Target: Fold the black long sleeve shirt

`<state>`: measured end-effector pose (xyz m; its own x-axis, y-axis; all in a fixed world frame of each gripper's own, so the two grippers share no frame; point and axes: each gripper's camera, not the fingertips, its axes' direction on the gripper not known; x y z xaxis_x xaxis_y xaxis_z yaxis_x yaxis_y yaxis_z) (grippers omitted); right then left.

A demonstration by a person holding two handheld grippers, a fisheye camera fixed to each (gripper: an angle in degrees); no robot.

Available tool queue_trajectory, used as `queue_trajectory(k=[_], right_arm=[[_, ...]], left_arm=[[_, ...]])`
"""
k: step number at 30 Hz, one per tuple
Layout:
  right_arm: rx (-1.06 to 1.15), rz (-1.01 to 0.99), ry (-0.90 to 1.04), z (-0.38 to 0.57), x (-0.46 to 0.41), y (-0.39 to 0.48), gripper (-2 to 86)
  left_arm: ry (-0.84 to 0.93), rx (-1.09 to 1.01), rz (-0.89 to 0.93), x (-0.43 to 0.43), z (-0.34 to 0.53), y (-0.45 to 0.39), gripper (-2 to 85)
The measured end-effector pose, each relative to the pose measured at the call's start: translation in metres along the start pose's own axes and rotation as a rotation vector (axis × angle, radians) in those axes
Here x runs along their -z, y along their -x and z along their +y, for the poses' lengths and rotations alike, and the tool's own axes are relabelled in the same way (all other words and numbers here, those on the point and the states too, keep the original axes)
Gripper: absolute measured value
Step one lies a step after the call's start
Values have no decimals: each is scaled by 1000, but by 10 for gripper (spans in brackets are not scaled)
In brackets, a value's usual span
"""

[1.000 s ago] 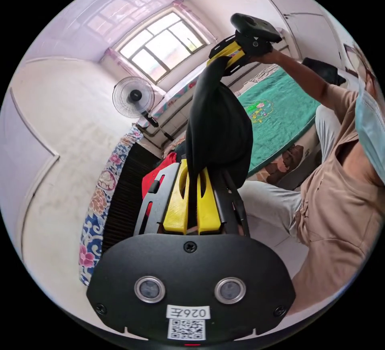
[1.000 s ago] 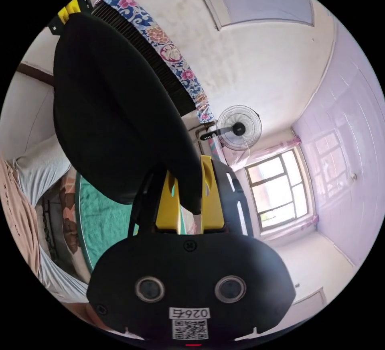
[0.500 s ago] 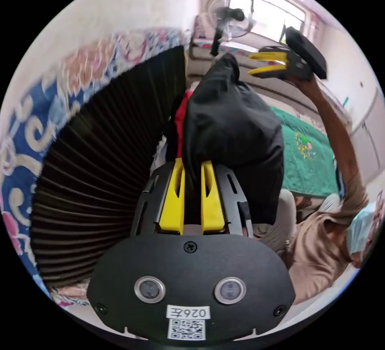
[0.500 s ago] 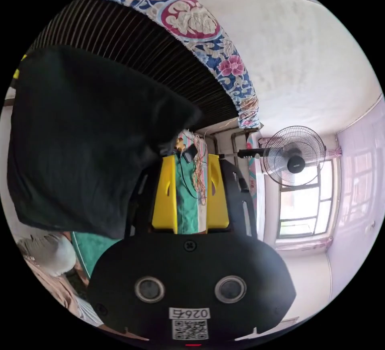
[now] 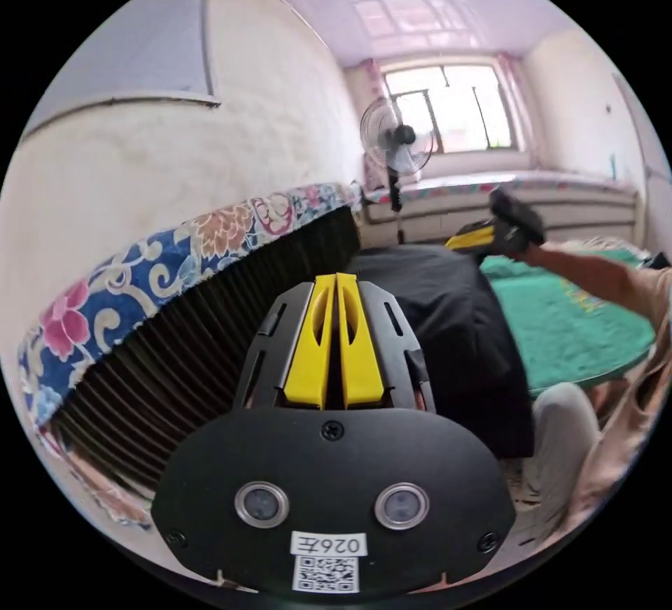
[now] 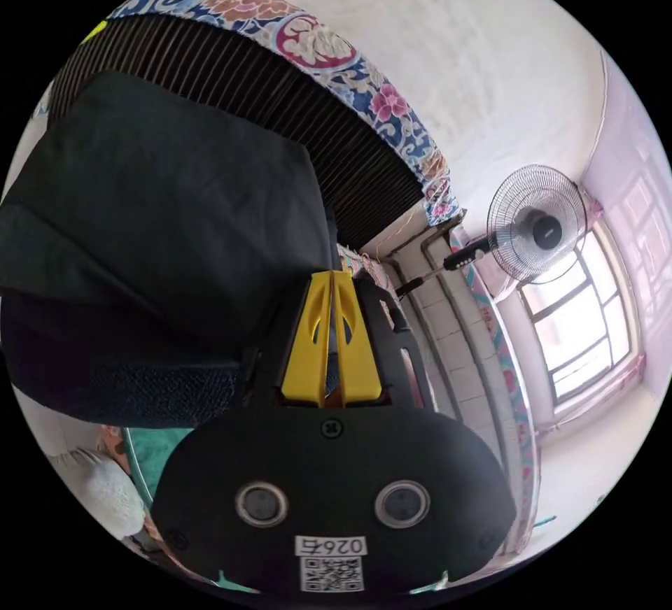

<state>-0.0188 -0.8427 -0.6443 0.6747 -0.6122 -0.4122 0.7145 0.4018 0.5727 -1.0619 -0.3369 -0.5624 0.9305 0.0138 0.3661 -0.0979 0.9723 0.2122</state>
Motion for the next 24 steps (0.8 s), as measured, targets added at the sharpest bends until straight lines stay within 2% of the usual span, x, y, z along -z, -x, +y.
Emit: queue_trajectory(k=[2, 3, 4, 5, 7, 9, 12, 15, 17, 18, 20, 21, 24], right_arm=[[-65, -34, 10, 27, -11, 4, -11], [-76, -40, 20, 34, -15, 6, -10], [-85, -44, 46, 48, -23, 14, -10], [-78, -34, 50, 64, -26, 23, -10], [-47, 33, 105, 87, -31, 40, -9], [-19, 91, 108, 113, -23, 52, -9], [-145, 115, 72, 170, 23, 40, -9], [-344, 72, -62, 261, 108, 13, -9], [-458, 81, -264, 362, 200, 9, -10], [-479, 93, -311, 388, 222, 12, -10], [-545, 181, -426, 495, 308, 35, -10], [-548, 192, -424, 520, 327, 43, -10], [-571, 320, -204, 624, 399, 83, -11]], left_arm=[[229, -90, -280, -58, 3, -34, -8], [318, -103, -330, -78, 8, -38, -9], [443, -113, -302, -110, 23, -41, -9], [474, -81, -251, -123, 36, -40, -9], [435, -5, -248, -110, 42, -38, -9], [379, 60, -249, -82, 40, -40, -10], [168, 146, -278, -8, 36, -58, -10], [-106, 191, -279, 80, 33, -100, -10], [-352, 177, -241, 145, 33, -151, -10], [-409, 155, -215, 158, 33, -166, -10], [-580, 57, -48, 194, 25, -228, -10], [-601, 36, 0, 199, 21, -243, -10], [-649, -72, 280, 199, -12, -330, -10]])
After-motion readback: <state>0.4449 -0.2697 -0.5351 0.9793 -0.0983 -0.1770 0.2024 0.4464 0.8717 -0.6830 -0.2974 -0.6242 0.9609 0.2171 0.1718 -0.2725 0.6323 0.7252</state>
